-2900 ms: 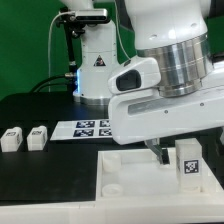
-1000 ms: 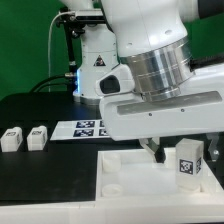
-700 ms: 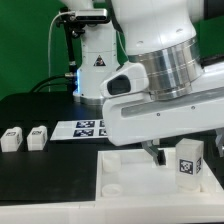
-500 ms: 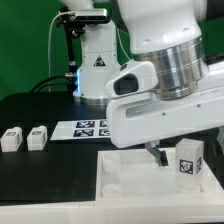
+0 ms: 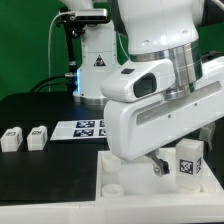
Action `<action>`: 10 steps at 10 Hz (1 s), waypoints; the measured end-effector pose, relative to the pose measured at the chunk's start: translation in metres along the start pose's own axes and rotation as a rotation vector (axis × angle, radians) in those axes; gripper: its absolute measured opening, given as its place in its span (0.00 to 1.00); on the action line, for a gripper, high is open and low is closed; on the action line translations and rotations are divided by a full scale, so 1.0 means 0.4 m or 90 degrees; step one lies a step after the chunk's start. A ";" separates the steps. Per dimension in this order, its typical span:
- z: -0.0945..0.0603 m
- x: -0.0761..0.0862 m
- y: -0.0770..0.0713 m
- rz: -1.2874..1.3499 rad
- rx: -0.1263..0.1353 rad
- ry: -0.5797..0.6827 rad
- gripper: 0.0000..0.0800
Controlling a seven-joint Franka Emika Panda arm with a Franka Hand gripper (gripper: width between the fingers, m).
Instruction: Assemble one leg
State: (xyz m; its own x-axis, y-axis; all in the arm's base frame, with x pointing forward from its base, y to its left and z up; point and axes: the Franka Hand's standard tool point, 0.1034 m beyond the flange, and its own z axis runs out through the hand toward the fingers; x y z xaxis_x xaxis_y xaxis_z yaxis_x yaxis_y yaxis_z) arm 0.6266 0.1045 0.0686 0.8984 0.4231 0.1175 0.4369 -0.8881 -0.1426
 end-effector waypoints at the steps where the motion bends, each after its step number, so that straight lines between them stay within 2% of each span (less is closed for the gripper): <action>1: 0.000 0.000 0.000 0.023 0.001 0.000 0.66; 2: 0.001 0.000 -0.002 0.080 0.001 0.000 0.48; 3: 0.001 0.001 -0.003 0.157 0.003 0.001 0.36; 7: 0.002 0.007 -0.011 0.462 0.005 0.004 0.36; 10: 0.006 0.009 -0.009 0.786 -0.001 0.011 0.37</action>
Offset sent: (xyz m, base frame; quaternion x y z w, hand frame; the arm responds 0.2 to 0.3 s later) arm 0.0000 0.0000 0.0000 0.0000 0.0000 0.1790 0.9838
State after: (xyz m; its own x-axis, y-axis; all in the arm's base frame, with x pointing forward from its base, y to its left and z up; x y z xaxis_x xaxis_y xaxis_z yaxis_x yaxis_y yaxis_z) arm 0.6284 0.1095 0.0670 0.7081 -0.7014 -0.0818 -0.7036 -0.6909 -0.1663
